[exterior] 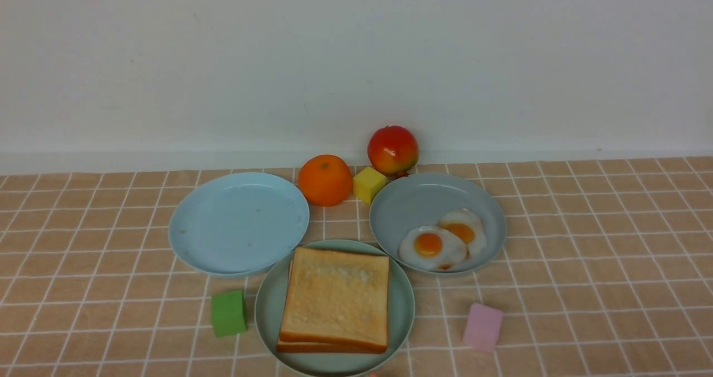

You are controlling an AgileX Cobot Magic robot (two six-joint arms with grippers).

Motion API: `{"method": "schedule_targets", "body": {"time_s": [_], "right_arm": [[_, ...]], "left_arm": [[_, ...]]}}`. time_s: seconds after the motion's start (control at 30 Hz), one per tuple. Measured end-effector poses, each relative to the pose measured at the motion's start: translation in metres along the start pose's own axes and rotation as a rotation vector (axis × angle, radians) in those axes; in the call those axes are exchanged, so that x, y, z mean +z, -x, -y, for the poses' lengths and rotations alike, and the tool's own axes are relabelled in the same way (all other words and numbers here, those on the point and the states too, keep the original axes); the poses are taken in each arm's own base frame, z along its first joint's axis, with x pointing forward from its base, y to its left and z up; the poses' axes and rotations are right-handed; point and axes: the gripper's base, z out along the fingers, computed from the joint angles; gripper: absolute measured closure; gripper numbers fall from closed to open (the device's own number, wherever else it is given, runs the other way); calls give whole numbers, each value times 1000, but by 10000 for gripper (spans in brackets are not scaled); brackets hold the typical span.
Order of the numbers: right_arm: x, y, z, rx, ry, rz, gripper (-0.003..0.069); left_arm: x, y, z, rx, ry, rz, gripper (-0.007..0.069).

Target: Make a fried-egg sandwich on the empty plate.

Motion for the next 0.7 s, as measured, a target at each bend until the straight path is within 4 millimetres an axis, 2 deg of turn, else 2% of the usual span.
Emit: {"method": "schedule_targets", "body": {"time_s": [0.07,0.13,0.3,0.33,0.37,0.7], "right_arm": [[7,-6,4,-6,-62,13,599],[21,-23,13,-11,-140,13,594],[46,-70,26,-2,-180,-81,586],[46,-70,26,-2,-180,-78,585],[52,-86,30,2,-186,-111,582],[55,-86,32,-24,-192,-51,567]], "left_arm": [[0,0,0,0,0,0,585],[0,0,0,0,0,0,585],[0,0,0,0,0,0,578],[0,0,0,0,0,0,578],[0,0,0,0,0,0,575],[0,0,0,1,-1,3,566]]}}
